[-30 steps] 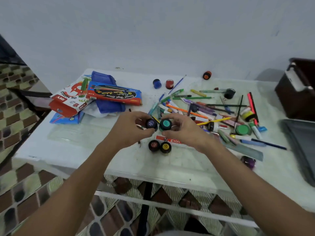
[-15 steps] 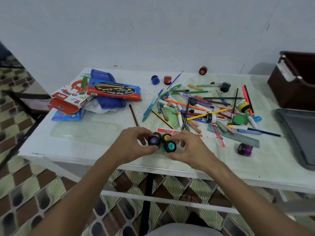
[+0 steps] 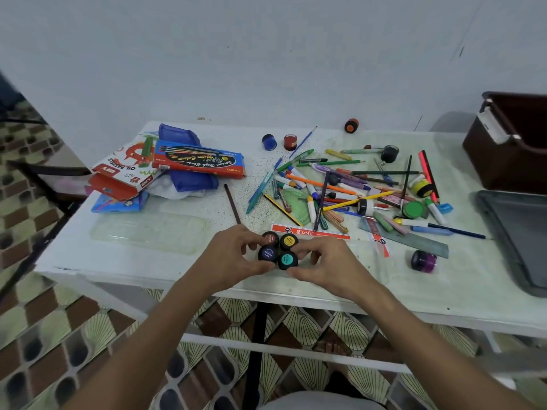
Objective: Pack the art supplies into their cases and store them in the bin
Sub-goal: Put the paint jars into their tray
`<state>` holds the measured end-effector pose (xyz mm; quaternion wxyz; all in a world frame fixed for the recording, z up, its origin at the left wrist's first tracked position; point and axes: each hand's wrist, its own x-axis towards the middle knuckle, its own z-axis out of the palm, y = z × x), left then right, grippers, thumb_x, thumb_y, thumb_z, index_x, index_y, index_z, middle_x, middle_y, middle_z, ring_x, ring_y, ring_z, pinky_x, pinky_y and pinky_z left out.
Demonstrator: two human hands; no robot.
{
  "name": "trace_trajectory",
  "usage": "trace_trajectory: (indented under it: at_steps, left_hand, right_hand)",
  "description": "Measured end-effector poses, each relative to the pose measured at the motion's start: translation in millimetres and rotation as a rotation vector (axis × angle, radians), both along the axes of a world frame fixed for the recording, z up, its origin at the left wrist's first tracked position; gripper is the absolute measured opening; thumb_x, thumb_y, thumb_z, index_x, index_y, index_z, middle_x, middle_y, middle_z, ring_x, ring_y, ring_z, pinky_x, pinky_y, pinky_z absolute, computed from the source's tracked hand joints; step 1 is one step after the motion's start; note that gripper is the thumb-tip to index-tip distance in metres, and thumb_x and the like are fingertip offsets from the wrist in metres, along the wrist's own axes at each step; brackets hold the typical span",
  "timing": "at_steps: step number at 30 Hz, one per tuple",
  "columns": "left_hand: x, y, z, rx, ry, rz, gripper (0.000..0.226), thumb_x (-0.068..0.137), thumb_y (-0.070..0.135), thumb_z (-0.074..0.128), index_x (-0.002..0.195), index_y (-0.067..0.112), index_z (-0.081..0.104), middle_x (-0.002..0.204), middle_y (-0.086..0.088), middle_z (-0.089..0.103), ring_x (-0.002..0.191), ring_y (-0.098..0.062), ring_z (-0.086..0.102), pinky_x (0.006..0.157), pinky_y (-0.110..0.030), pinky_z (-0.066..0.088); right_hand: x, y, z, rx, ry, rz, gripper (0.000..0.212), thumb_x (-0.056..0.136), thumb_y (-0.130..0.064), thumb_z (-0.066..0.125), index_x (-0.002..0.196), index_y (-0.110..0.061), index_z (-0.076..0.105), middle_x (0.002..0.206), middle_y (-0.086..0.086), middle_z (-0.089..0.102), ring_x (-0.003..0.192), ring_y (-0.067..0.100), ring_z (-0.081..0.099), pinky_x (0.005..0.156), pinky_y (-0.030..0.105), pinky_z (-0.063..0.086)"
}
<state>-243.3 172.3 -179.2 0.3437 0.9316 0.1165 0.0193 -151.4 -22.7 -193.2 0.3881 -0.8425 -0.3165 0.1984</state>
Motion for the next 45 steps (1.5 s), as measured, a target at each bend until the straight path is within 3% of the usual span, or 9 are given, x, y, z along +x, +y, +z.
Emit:
trace_trajectory:
  at_steps: [7, 14, 18, 24, 29, 32, 36, 38, 45]
  left_hand:
    - [0, 5, -4, -0.027, 0.045, -0.002, 0.035, 0.067, 0.037, 0.084, 0.096, 0.039, 0.064, 0.087, 0.012, 0.058, 0.076, -0.010, 0.053, 0.067, -0.022, 0.042]
    - [-1, 9, -6, -0.058, 0.073, 0.007, 0.032, 0.070, 0.041, 0.082, 0.099, 0.032, 0.070, 0.088, 0.013, 0.063, 0.077, -0.011, 0.057, 0.072, -0.030, 0.050]
    - [9, 17, 3, -0.076, 0.069, 0.010, 0.025, 0.071, 0.047, 0.079, 0.090, 0.039, 0.065, 0.084, 0.012, 0.065, 0.071, -0.008, 0.059, 0.068, -0.027, 0.049]
    - [64, 38, 26, -0.022, -0.038, 0.072, 0.025, 0.078, 0.042, 0.074, 0.099, 0.029, 0.068, 0.087, 0.013, 0.065, 0.073, -0.003, 0.057, 0.064, -0.018, 0.044]
    - [136, 67, 42, 0.044, -0.105, 0.137, 0.033, 0.081, 0.039, 0.072, 0.108, 0.021, 0.068, 0.093, 0.005, 0.067, 0.079, -0.010, 0.062, 0.078, -0.028, 0.052]
    - [179, 84, 45, 0.085, -0.079, 0.189, 0.039, 0.083, 0.040, 0.069, 0.115, 0.019, 0.064, 0.100, 0.000, 0.067, 0.085, -0.014, 0.059, 0.076, -0.026, 0.044]
    - [230, 101, 34, 0.075, -0.007, 0.233, 0.048, 0.085, 0.044, 0.066, 0.122, 0.015, 0.059, 0.110, -0.004, 0.063, 0.089, -0.016, 0.057, 0.081, -0.028, 0.047]
    - [251, 107, 24, 0.020, 0.031, 0.260, 0.052, 0.085, 0.047, 0.065, 0.125, 0.014, 0.056, 0.117, -0.007, 0.061, 0.092, -0.022, 0.062, 0.086, -0.036, 0.053]
    - [288, 114, 2, -0.097, 0.090, 0.339, 0.067, 0.080, 0.058, 0.066, 0.130, 0.015, 0.053, 0.114, -0.010, 0.063, 0.068, -0.018, 0.065, 0.061, -0.029, 0.053]
  right_hand:
    - [-2, 0, 3, 0.033, 0.096, -0.001, 0.022, 0.074, -0.025, 0.080, 0.095, -0.022, 0.076, 0.081, -0.011, 0.070, 0.053, -0.002, 0.052, 0.052, 0.011, 0.037]
    - [-2, 0, 2, 0.066, 0.120, -0.027, 0.019, 0.074, -0.028, 0.081, 0.091, -0.018, 0.078, 0.072, -0.010, 0.068, 0.052, -0.003, 0.049, 0.051, 0.011, 0.035]
    - [10, -1, 9, 0.085, 0.097, -0.089, 0.026, 0.070, -0.029, 0.084, 0.091, -0.016, 0.075, 0.072, -0.014, 0.063, 0.052, -0.002, 0.049, 0.050, 0.011, 0.035]
    - [63, 16, 32, 0.143, 0.011, -0.126, 0.021, 0.077, -0.024, 0.079, 0.095, -0.014, 0.073, 0.070, -0.017, 0.059, 0.054, -0.007, 0.050, 0.053, 0.008, 0.038]
    - [132, 55, 46, 0.161, -0.130, -0.129, 0.030, 0.077, -0.025, 0.078, 0.103, -0.011, 0.072, 0.088, -0.006, 0.068, 0.071, -0.002, 0.059, 0.064, 0.009, 0.045]
    - [177, 80, 50, 0.129, -0.194, -0.138, 0.034, 0.076, -0.025, 0.078, 0.105, -0.009, 0.071, 0.096, -0.001, 0.068, 0.083, 0.010, 0.062, 0.076, 0.019, 0.047]
    - [231, 110, 40, 0.071, -0.226, -0.138, 0.035, 0.075, -0.019, 0.079, 0.107, -0.007, 0.069, 0.095, -0.001, 0.064, 0.082, 0.008, 0.055, 0.075, 0.019, 0.044]
    - [253, 121, 30, 0.023, -0.198, -0.146, 0.048, 0.074, -0.020, 0.080, 0.117, -0.006, 0.064, 0.107, 0.004, 0.063, 0.088, 0.010, 0.053, 0.073, 0.012, 0.036]
    - [290, 149, 5, -0.038, -0.083, -0.098, 0.071, 0.069, -0.026, 0.084, 0.132, -0.009, 0.055, 0.120, 0.009, 0.060, 0.098, 0.018, 0.057, 0.080, 0.022, 0.041]
